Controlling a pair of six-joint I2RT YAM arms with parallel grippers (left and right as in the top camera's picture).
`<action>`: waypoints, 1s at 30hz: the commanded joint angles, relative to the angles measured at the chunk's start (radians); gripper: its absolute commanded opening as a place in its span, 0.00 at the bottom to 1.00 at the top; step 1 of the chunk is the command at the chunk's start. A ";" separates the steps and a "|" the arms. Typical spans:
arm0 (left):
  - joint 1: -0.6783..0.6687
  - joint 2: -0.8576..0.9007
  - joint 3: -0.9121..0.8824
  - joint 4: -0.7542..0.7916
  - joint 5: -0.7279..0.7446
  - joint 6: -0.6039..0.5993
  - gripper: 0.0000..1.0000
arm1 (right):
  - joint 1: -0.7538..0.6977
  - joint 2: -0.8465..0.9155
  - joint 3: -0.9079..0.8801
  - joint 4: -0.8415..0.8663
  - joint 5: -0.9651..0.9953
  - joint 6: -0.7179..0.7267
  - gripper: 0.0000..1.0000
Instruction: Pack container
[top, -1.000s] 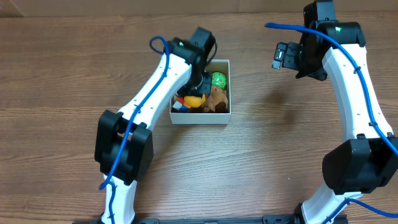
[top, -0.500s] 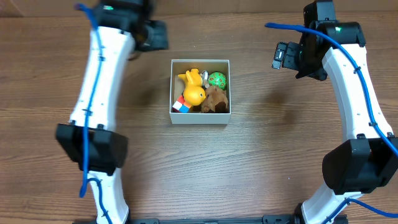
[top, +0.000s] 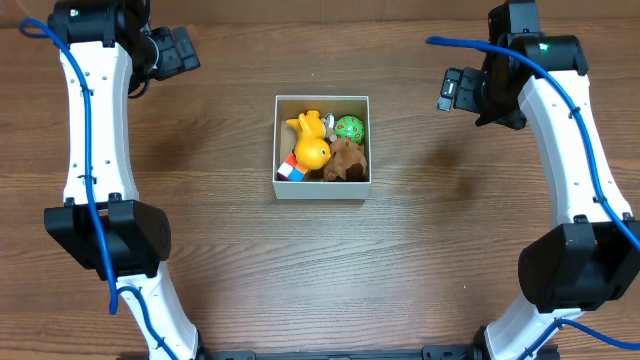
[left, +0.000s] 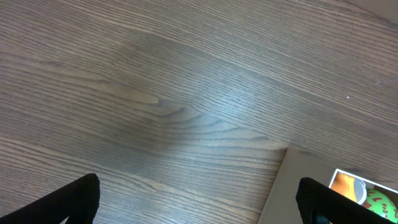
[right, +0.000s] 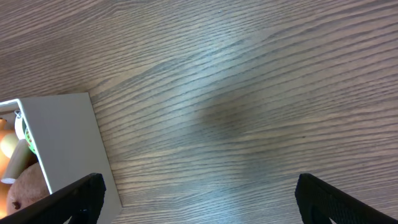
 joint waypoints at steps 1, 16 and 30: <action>0.002 -0.001 0.024 0.001 0.021 0.004 1.00 | -0.006 -0.024 0.014 0.003 0.009 0.004 1.00; 0.003 -0.001 0.024 0.001 0.021 0.004 1.00 | 0.000 -0.174 0.014 0.004 0.010 0.004 1.00; 0.002 -0.001 0.024 0.001 0.021 0.004 1.00 | 0.087 -0.934 -0.135 0.513 -0.032 0.004 1.00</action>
